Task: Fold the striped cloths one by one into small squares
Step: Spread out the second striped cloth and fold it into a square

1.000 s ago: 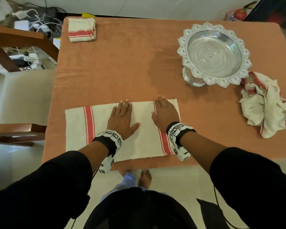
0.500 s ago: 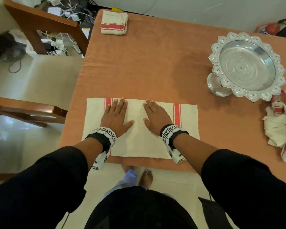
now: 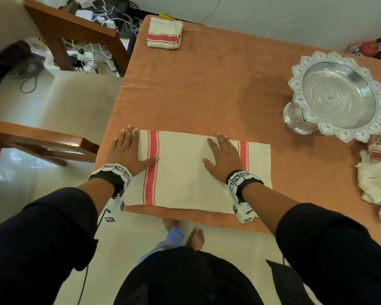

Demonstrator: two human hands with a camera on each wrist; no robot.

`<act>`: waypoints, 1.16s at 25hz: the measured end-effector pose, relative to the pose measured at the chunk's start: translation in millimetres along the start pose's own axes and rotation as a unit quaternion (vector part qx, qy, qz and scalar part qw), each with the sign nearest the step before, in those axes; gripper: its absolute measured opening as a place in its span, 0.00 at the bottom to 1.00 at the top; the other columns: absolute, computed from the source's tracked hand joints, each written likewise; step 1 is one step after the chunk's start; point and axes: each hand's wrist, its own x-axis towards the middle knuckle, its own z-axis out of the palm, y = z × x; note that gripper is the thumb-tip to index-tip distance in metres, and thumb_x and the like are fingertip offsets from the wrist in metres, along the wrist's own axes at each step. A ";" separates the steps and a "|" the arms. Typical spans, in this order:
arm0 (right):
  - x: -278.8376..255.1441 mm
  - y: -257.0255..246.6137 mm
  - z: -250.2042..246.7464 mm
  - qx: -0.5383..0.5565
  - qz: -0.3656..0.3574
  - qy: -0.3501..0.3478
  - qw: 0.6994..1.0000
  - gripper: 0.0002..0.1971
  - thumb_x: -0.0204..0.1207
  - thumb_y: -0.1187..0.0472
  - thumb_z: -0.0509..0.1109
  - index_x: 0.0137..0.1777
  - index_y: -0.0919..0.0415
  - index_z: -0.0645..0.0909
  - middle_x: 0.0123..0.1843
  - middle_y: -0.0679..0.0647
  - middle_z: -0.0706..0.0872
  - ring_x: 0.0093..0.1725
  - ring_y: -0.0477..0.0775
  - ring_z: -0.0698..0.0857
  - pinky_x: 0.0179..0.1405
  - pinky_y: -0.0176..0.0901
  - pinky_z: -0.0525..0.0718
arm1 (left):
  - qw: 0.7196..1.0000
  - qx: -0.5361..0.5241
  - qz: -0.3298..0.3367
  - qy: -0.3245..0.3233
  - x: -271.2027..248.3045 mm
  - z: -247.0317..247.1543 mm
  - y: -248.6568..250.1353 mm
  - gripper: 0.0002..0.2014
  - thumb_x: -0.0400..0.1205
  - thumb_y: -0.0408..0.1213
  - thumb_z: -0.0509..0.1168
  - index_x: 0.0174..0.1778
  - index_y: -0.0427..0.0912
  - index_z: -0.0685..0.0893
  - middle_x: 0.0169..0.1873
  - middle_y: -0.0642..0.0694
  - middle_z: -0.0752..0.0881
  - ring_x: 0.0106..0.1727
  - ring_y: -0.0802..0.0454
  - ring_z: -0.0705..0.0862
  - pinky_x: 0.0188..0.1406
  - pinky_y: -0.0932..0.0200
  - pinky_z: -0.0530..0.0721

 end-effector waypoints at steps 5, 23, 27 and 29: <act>-15.0 33.5 -3.3 0.000 0.063 0.013 0.998 0.43 0.77 0.25 0.50 0.90 0.43 0.52 0.92 0.57 0.49 0.90 0.63 0.47 0.87 0.65 0.53 | 1.000 -0.006 0.005 -0.006 -0.5 -0.5 -5.2 0.65 0.70 0.87 0.47 0.90 0.44 0.33 0.91 0.43 0.35 0.92 0.42 0.39 0.91 0.40 0.45; -36.1 60.4 -23.8 0.048 0.143 0.040 0.988 0.43 0.77 0.29 0.62 0.88 0.47 0.58 0.90 0.59 0.55 0.89 0.63 0.54 0.83 0.67 0.61 | 0.999 -0.032 0.023 0.015 2.6 -16.2 18.2 0.61 0.76 0.76 0.63 0.91 0.42 0.41 0.91 0.40 0.39 0.90 0.36 0.35 0.89 0.34 0.41; -85.9 67.0 -18.6 0.043 0.199 0.108 0.973 0.32 0.75 0.47 0.70 0.80 0.53 0.72 0.77 0.61 0.74 0.75 0.66 0.72 0.70 0.63 0.77 | 0.980 -0.066 0.175 0.067 6.7 -15.4 98.6 0.42 0.84 0.57 0.67 0.89 0.39 0.60 0.91 0.39 0.54 0.92 0.37 0.44 0.90 0.36 0.45; -116.5 74.4 -10.6 0.063 0.239 0.124 0.961 0.28 0.73 0.50 0.71 0.75 0.52 0.76 0.69 0.60 0.77 0.68 0.65 0.76 0.63 0.62 0.81 | 0.963 -0.074 0.252 0.054 11.4 -13.6 142.5 0.34 0.86 0.51 0.66 0.87 0.40 0.68 0.88 0.40 0.64 0.91 0.37 0.51 0.90 0.38 0.47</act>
